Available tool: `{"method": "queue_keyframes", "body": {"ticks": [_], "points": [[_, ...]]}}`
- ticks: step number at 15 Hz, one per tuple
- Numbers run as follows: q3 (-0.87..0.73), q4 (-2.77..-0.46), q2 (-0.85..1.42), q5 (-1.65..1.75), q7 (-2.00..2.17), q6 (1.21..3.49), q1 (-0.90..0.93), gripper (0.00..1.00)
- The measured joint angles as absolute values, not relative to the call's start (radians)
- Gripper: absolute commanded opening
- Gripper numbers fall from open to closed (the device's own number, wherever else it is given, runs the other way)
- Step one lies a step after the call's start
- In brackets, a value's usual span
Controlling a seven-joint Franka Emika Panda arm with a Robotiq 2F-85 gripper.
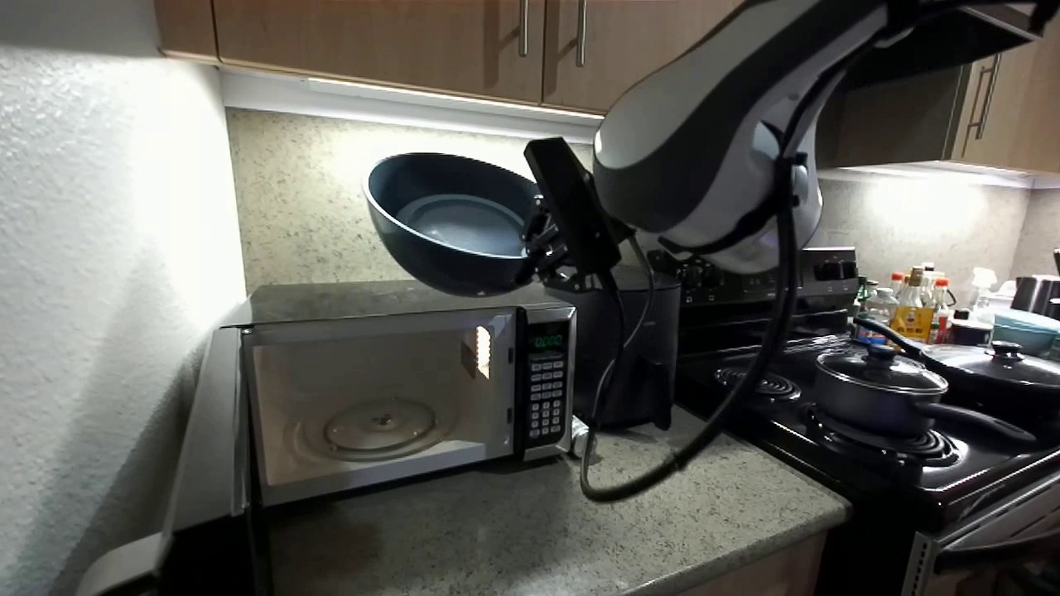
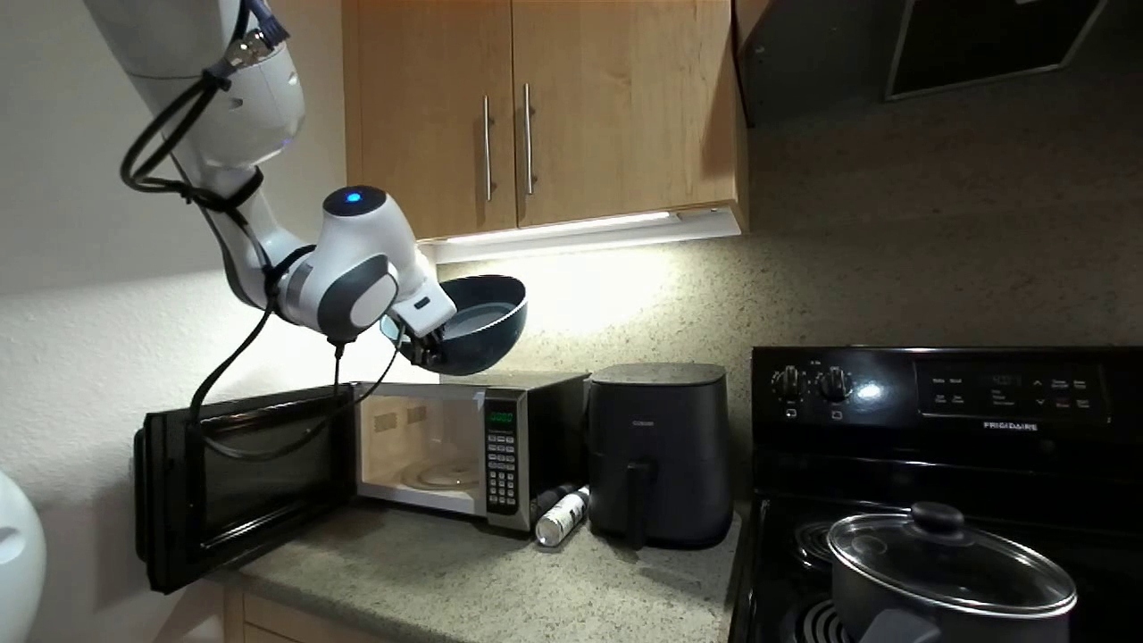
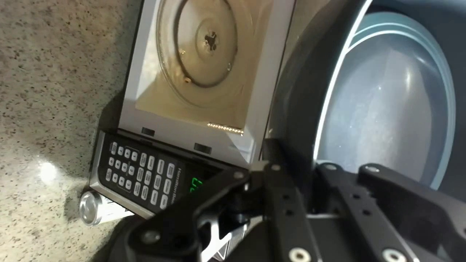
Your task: Remove the bowl from the microwave and put it on top of the microwave
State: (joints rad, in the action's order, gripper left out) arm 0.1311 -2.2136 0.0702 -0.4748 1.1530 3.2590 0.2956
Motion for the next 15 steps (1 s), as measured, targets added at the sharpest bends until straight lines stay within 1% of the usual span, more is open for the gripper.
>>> {"method": "queue_keyframes", "body": {"ticks": [3,5,8,15], "points": [[0.038,-2.132,0.072,-0.434,1.284,3.104,0.307,0.08],[0.019,-2.121,0.074,-0.422,1.315,3.090,0.307,0.08],[0.029,-2.122,0.080,-0.422,1.319,3.084,0.308,0.07],[0.075,-2.085,0.072,-0.488,1.263,2.923,0.270,0.08]]}}
